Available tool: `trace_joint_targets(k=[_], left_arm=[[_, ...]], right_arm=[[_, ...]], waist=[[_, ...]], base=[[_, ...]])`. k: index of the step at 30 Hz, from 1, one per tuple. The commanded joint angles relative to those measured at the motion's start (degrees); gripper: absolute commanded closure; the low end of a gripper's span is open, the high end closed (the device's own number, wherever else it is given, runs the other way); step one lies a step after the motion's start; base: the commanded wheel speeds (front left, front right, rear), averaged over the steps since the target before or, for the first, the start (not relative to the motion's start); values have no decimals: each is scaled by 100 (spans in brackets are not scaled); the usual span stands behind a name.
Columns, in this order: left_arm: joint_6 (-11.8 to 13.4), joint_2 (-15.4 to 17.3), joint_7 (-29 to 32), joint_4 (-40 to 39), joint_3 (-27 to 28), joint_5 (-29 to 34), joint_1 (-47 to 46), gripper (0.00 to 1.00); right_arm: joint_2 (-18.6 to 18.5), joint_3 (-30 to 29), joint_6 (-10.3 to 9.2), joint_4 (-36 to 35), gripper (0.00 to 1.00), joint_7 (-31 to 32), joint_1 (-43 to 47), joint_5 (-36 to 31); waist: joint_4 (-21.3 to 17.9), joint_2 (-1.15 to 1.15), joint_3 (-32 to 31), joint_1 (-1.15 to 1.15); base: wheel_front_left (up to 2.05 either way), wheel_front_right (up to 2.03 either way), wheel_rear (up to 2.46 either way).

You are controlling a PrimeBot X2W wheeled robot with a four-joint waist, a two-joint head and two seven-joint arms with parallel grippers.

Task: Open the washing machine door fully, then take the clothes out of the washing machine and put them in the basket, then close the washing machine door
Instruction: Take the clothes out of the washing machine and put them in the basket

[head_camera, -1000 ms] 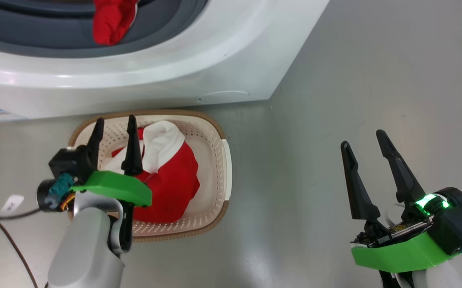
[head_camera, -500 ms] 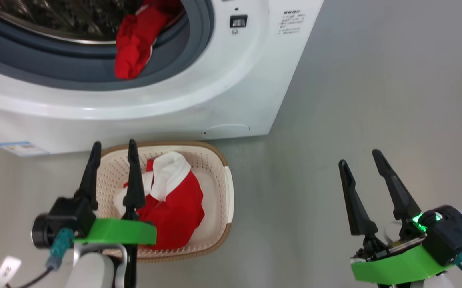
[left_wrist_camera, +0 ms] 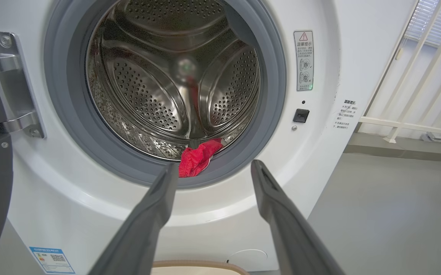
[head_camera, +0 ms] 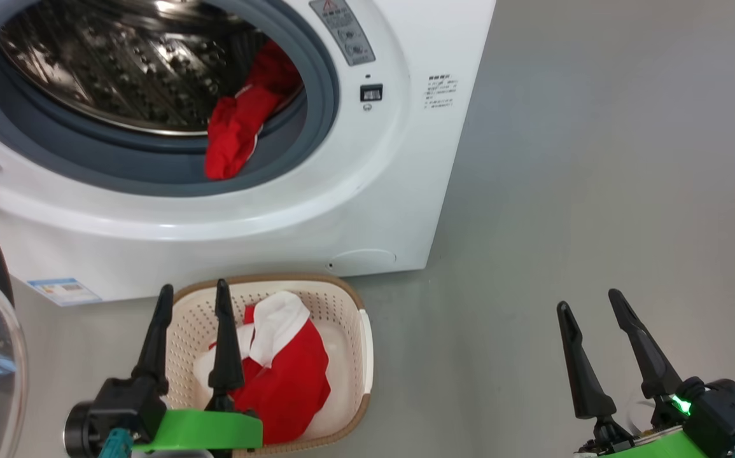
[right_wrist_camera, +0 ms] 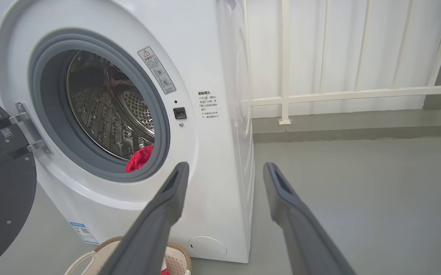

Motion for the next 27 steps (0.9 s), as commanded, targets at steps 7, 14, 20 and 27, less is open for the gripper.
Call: trace_joint_targets(k=[7, 14, 20, 27], left_arm=[[305, 74, -24, -382, 111, -81, 249, 0], [441, 74, 126, -652, -37, -131, 468, 0], [445, 93, 195, -731, -83, -167, 525, 0], [433, 109, 211, -767, -149, -194, 534, 0]], right_arm=[[-23, 19, 9, -211, 0, -27, 140, 106], [-23, -47, 9, -212, 0, -27, 241, 129], [-23, -17, 9, -212, 0, -27, 276, 162], [-23, -10, 9, -224, 0, -27, 283, 172]], waist=[[-39, 0, -360, 0], [-12, 0, -563, 0], [-18, 0, -652, 0], [-66, 0, -662, 0]], base=[[0, 0, 0], [0, 0, 0], [0, 0, 0], [0, 0, 0]])
